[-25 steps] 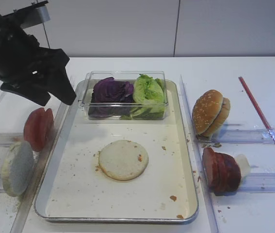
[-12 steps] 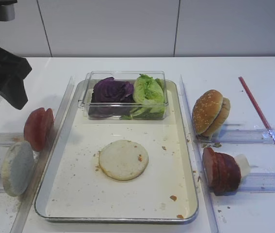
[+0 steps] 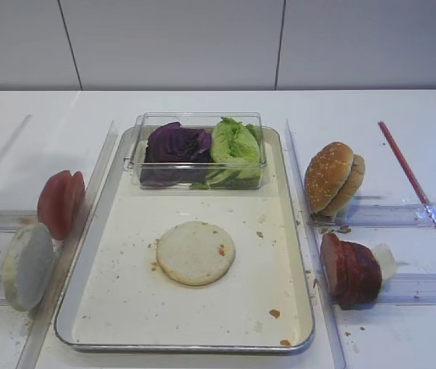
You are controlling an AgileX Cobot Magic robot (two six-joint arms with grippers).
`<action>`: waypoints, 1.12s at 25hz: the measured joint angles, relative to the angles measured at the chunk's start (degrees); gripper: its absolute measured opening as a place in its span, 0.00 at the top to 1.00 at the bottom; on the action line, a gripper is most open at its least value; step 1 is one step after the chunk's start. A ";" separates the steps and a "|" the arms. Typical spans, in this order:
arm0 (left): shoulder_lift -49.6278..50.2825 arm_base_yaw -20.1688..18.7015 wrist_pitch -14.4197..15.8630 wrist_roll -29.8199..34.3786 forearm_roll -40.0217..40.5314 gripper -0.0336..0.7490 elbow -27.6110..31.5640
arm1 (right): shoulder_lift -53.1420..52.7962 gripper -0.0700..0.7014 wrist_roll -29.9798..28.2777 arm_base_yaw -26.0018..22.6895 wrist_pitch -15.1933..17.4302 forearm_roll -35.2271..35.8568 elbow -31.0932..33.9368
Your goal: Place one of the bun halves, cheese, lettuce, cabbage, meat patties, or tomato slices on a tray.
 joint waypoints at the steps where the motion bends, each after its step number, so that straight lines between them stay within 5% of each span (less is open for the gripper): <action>1: -0.99 0.97 0.00 0.00 -0.12 0.41 0.80 | 0.00 0.17 0.00 0.00 0.00 0.00 0.00; 7: -11.71 4.32 0.27 -0.09 -0.46 0.41 6.78 | 0.00 0.17 0.00 0.00 0.00 0.00 0.00; 28: -54.16 4.32 -2.57 -2.83 -0.92 0.41 34.07 | 0.00 0.17 0.00 0.00 0.00 0.00 0.00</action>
